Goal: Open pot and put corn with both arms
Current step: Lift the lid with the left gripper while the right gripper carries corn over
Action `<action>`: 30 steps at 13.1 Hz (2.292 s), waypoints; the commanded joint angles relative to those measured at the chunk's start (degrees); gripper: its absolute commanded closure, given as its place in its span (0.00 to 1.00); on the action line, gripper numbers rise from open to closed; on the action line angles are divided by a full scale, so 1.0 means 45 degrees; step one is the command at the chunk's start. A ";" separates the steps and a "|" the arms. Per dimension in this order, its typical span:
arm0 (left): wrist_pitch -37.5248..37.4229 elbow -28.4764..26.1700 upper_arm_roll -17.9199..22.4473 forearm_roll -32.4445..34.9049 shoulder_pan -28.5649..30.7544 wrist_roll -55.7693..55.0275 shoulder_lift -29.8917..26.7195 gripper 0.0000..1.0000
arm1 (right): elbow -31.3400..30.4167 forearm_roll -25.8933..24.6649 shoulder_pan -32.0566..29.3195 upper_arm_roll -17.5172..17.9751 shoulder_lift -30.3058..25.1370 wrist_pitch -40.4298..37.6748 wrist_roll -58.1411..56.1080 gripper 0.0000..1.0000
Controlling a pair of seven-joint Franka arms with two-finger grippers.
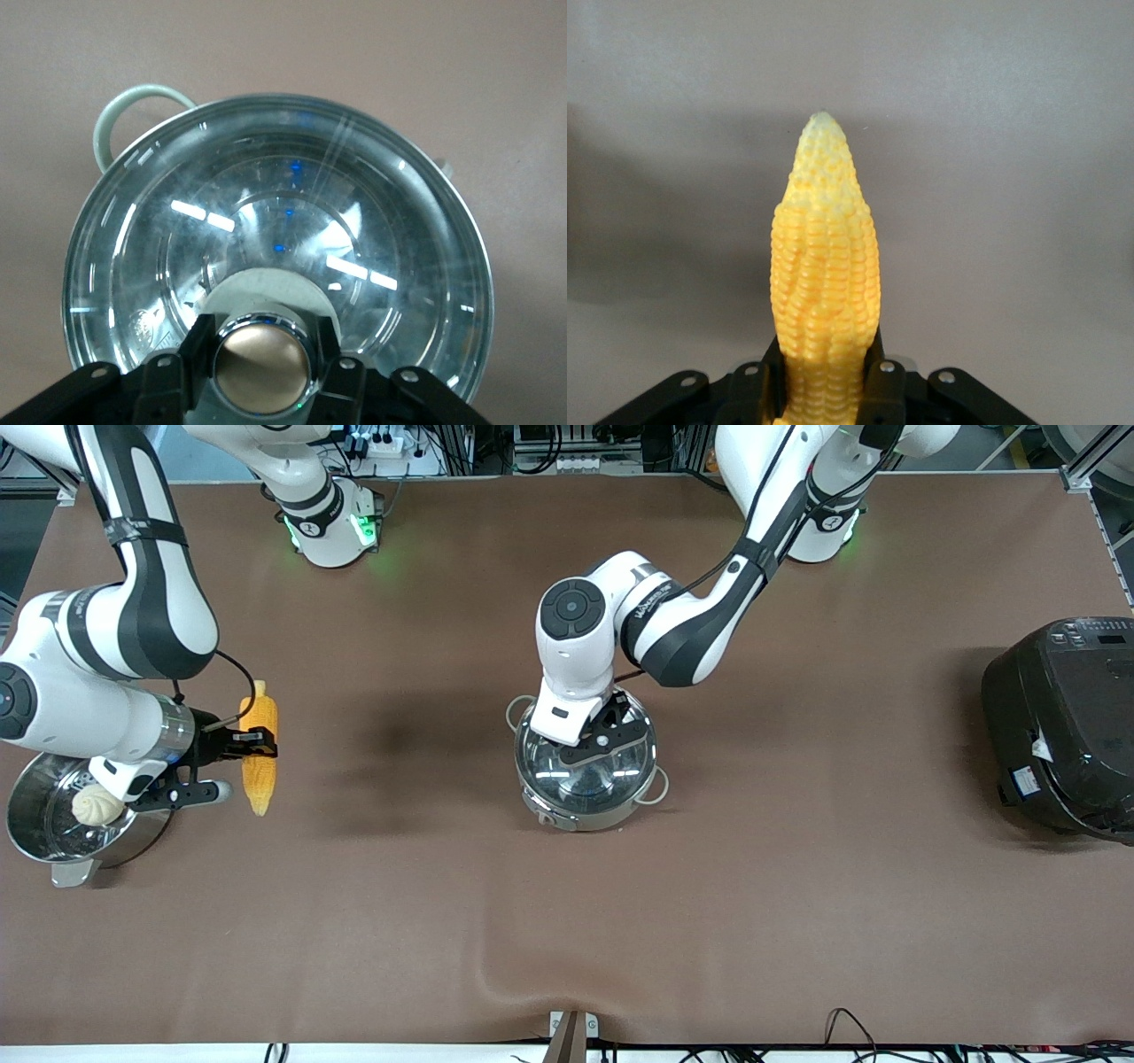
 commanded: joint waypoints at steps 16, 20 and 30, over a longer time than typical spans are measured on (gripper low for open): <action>-0.0726 -0.4733 0.0011 0.0172 0.6341 0.8497 -0.4801 1.00 | 0.4173 0.1553 0.6708 -0.0037 0.2147 0.0699 0.9601 1.00; 0.3435 -0.8192 0.0069 0.0522 0.6711 0.8538 -0.5212 1.00 | 0.4392 0.1475 0.8783 -0.0096 0.3630 0.4563 1.3061 1.00; 0.7994 -1.0717 0.0050 0.3861 0.8098 0.8615 -0.3904 1.00 | 0.4589 -0.0315 0.9039 -0.0116 0.5257 0.6236 1.4688 0.00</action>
